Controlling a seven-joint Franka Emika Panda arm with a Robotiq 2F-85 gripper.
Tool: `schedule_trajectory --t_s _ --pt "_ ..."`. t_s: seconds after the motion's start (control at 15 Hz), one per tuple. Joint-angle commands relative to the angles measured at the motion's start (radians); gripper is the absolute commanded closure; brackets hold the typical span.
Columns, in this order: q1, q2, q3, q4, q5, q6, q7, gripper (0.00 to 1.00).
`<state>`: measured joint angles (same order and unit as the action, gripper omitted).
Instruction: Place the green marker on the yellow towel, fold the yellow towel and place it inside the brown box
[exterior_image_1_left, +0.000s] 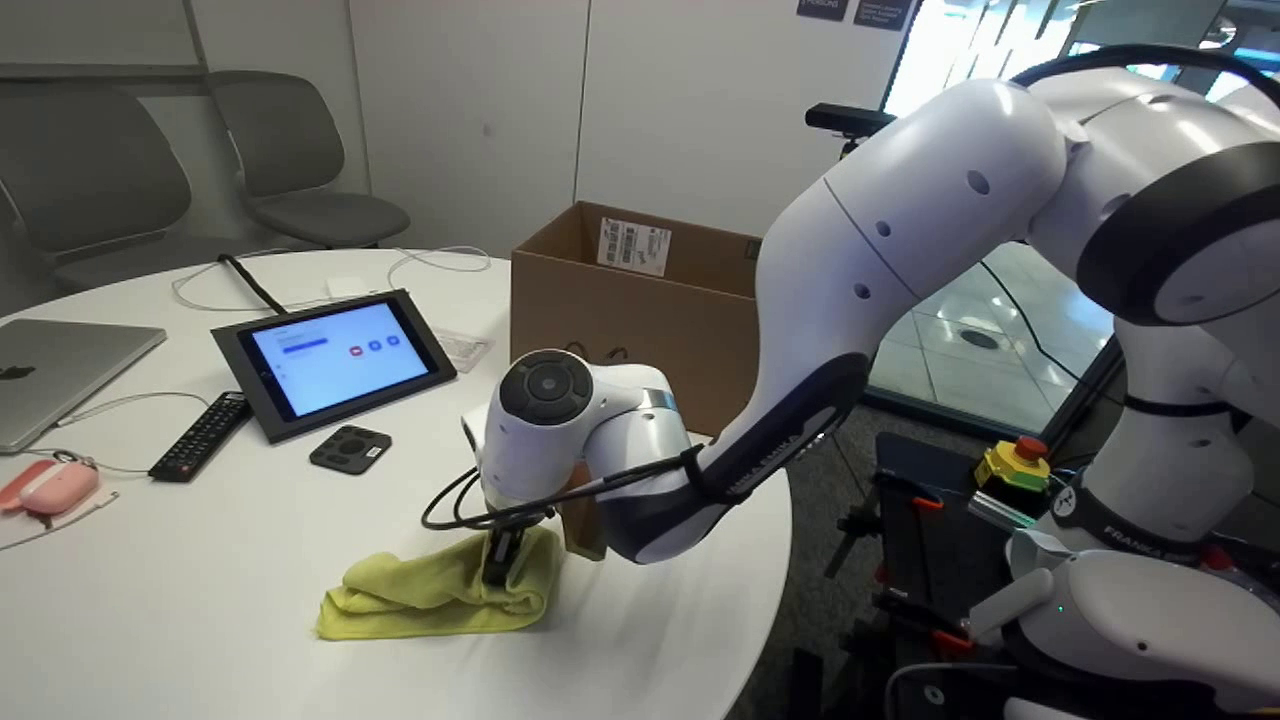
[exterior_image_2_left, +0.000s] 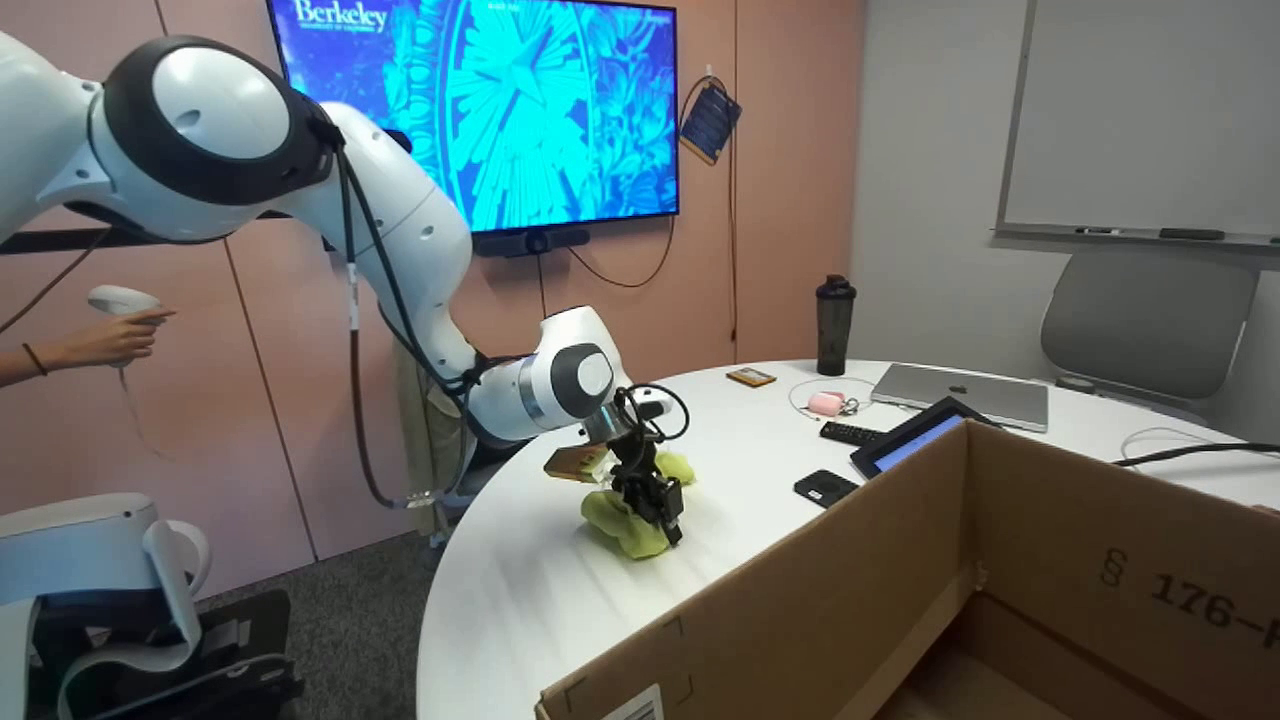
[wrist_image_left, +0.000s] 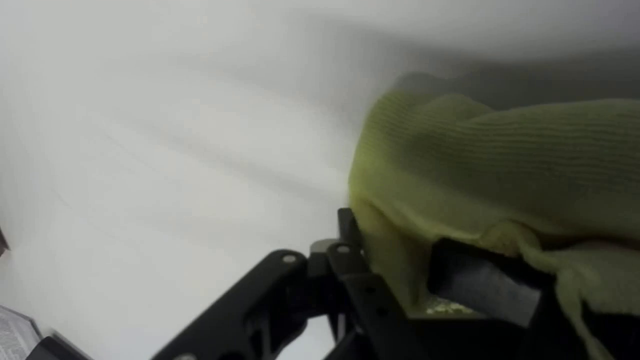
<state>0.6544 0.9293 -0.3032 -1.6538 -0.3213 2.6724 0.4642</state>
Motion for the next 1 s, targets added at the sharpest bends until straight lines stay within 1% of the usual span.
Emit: schedule_trajectory --t_s 0.0,0.27,0.33,0.53,0.67,0.93 --pt "-0.008 -0.003 0.017 0.049 0.004 -0.041 0.022 0.31" --pt "-0.01 -0.053 0.043 0.04 0.005 -0.016 0.014 0.02" --pt "-0.003 -0.057 0.043 0.051 0.002 -0.019 0.021 0.0" --pt "0.008 -0.047 0.049 0.111 -0.002 -0.039 0.035 0.0" --pt "0.013 -0.017 0.053 0.19 0.008 -0.07 0.054 0.0" --pt "-0.006 0.052 0.116 0.376 0.048 -0.191 0.059 0.0"
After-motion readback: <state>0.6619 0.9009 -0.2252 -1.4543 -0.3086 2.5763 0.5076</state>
